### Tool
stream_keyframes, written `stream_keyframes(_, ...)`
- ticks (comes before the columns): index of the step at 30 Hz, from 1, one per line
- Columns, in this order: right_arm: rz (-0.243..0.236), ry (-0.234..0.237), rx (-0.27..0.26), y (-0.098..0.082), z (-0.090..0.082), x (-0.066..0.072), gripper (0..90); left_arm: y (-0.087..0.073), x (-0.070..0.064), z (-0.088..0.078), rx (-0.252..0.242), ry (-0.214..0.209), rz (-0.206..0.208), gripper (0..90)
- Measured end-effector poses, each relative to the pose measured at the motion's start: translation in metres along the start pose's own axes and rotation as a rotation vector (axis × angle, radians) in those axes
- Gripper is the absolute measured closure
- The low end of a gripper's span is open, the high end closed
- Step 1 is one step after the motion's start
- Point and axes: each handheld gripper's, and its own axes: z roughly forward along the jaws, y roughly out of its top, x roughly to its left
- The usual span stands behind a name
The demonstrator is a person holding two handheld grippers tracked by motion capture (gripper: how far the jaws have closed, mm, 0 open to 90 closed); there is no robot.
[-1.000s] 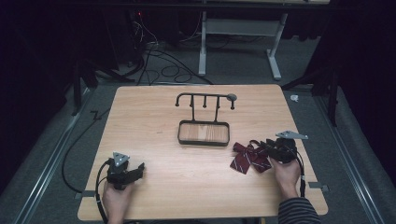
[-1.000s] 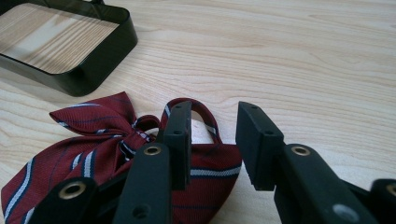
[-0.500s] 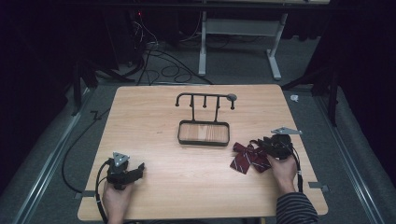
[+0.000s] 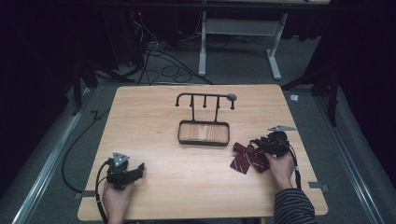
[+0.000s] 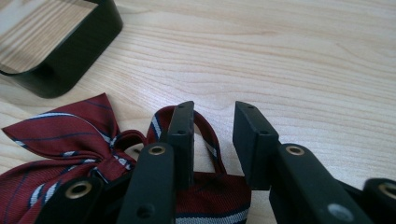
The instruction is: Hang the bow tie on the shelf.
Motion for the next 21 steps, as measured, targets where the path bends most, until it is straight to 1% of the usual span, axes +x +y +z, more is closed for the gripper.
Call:
stream_keyframes(10,0.008,0.011,0.028,-0.0017,0.0057,-0.0025,76.3,0.0,0.0001,-0.0001,0.0,-0.001,0.0,27.7)
stream_keyframes(16,0.001,0.014,0.044,-0.0024,0.0089,-0.0016,80.6,0.0,0.0002,-0.0001,0.0,-0.001,-0.001,27.7)
stream_keyframes(21,-0.008,0.012,0.049,-0.0026,0.0095,-0.0008,86.3,0.0,0.0002,-0.0001,0.0,-0.001,-0.001,27.7)
